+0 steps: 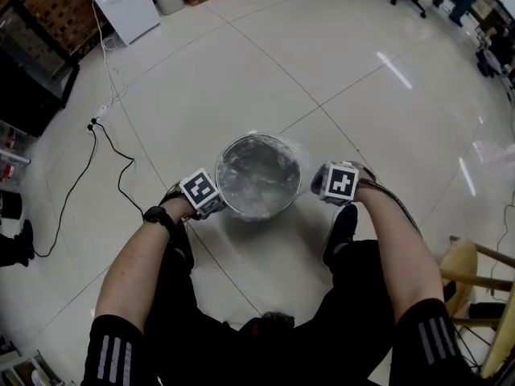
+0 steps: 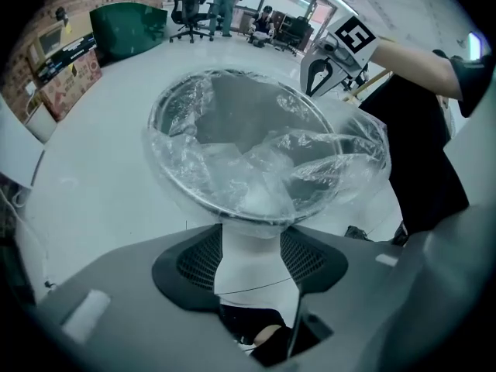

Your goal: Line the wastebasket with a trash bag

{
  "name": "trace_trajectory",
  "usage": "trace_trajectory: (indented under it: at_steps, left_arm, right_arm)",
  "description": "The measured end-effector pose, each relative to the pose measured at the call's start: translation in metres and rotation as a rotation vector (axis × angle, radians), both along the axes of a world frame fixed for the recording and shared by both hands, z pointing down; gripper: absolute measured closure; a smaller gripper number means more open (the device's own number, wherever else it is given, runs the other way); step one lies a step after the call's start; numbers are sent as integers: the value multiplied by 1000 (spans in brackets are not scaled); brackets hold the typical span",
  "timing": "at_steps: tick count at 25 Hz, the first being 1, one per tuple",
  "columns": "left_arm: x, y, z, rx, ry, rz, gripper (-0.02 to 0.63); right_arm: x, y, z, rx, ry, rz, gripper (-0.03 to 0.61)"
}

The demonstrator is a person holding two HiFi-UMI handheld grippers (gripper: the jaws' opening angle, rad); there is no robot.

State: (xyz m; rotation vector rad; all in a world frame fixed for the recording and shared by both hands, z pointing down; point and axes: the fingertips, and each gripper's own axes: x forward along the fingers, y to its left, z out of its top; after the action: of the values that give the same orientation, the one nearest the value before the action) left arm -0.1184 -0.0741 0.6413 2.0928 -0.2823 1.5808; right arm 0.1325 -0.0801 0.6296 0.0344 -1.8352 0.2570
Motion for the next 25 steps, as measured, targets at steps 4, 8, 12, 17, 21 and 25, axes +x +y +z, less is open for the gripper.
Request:
trace_trajectory:
  at_steps: [4,8,12,17,21,25]
  left_arm:
    - [-2,-2,20,-3,-31,-28,383]
    - [-3,2,33,-33,-66,-29,383]
    - [-7,1,41,-39,-99,-31,383]
    - [-14,-6,52,-22,-139,-73,377]
    - [-17,-31,57,111,-184,-52,379]
    - [-16,-30,59,99,-186,-36,379]
  right_arm:
    - [0,2,20,-25,8,29,571]
    - [-4,13,35,-91,16,26,571]
    - [-2,23,46,-135,51,8,571]
    - [10,9,64,-49,140,0,569]
    - [1,-2,68,-7,119,15,563]
    - [3,-1,72,-34,137,51,541]
